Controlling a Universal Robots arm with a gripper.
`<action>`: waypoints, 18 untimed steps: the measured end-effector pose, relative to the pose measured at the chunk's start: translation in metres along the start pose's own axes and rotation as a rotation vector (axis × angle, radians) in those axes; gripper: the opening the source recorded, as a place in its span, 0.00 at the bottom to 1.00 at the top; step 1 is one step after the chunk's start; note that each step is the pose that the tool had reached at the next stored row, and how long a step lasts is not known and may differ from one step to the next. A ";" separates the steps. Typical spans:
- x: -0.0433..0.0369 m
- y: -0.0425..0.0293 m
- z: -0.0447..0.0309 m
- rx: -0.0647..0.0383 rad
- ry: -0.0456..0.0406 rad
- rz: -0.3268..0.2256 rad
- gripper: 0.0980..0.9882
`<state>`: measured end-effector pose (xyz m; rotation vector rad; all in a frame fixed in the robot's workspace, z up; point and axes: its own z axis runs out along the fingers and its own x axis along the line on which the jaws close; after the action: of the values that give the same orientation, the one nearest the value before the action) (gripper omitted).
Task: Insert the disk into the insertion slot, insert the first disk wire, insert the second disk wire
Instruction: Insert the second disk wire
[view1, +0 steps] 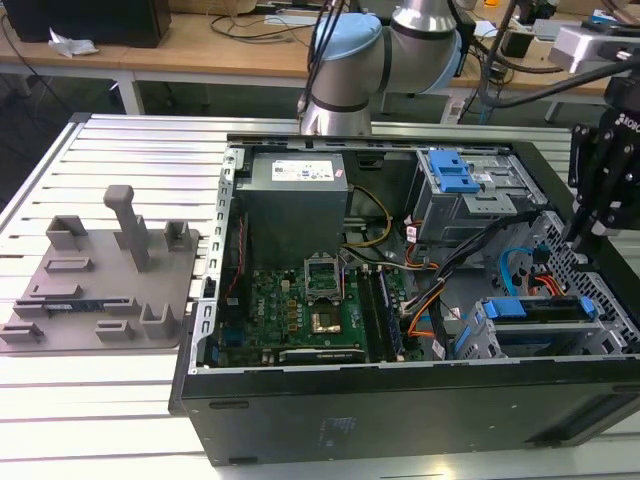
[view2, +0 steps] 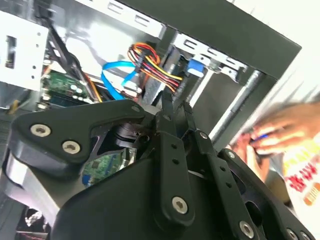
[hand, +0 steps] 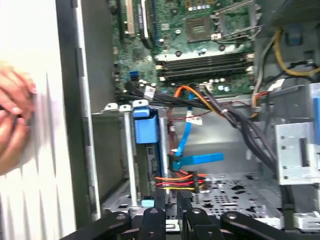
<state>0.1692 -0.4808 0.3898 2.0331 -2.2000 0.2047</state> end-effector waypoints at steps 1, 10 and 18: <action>-0.0031 0.0003 -0.0006 0.002 0.0294 0.000 0.16; -0.0370 0.0123 -0.0010 0.010 0.1385 0.001 0.25; -0.0397 0.0199 0.0096 0.008 0.1721 0.016 0.25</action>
<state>0.1524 -0.4422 0.3726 1.9233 -2.1154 0.3764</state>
